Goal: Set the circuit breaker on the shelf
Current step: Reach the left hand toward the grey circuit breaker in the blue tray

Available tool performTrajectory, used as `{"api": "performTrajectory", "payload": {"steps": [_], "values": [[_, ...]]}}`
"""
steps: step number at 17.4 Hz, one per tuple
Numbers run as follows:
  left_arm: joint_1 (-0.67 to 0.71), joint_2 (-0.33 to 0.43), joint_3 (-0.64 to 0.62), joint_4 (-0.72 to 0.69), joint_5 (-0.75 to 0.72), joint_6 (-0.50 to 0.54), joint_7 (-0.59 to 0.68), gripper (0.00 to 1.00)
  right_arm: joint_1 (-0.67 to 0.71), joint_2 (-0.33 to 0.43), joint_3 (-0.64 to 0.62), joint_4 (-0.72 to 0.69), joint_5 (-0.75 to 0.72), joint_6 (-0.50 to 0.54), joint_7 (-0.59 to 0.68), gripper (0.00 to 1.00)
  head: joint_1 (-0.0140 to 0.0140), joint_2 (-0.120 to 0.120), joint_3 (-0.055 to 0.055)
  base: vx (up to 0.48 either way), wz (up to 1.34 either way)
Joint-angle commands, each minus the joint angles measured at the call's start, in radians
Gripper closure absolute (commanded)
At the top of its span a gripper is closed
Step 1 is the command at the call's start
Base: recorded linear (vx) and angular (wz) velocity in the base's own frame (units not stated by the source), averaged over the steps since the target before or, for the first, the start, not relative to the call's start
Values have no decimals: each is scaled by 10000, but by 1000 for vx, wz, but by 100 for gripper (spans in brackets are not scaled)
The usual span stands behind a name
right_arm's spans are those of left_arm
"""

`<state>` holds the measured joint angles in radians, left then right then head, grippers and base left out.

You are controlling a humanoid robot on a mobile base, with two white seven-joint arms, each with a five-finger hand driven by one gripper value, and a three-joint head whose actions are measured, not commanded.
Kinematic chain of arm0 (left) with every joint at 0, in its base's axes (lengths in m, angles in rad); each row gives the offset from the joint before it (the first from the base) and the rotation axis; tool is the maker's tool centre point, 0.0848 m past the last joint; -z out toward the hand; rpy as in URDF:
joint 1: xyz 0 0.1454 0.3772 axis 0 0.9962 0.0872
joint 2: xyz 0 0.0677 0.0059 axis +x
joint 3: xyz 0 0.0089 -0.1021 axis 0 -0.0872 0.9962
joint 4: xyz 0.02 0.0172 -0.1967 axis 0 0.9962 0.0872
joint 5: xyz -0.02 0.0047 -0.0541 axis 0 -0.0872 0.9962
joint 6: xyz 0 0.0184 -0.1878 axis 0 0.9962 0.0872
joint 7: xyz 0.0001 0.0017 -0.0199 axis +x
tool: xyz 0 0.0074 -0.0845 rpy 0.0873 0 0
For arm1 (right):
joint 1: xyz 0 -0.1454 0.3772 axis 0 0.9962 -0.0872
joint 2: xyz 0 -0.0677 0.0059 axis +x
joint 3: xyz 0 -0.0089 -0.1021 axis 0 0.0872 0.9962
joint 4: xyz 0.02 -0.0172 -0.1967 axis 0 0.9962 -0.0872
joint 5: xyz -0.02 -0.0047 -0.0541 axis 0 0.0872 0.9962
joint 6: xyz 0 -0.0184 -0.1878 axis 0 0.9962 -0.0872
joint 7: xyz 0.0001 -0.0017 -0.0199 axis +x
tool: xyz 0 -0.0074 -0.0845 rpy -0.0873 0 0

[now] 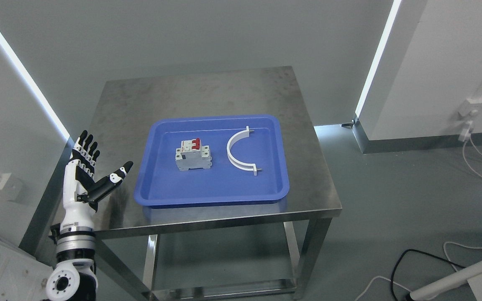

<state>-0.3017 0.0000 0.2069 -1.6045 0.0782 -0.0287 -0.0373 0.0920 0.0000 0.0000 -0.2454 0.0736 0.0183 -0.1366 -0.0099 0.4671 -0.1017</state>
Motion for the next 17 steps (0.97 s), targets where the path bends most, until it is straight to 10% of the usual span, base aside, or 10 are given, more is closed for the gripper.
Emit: {"api": "performTrajectory", "payload": {"steps": [1,11,17], "values": [[72,175,-59,0,0,-157,-603,0,0,-175,199,0,0,600,0,0,0,0,0,0,0],[-1704,1243,-2160,107,-1879,117,-2341,1,0,-175,199,0,0,600,0,0,0,0,0,0,0],[-2764,1197,-3051,489,-4031,2630,-4259,3,0,-175,199,0,0,600,0,0,0,0,0,0,0]]}}
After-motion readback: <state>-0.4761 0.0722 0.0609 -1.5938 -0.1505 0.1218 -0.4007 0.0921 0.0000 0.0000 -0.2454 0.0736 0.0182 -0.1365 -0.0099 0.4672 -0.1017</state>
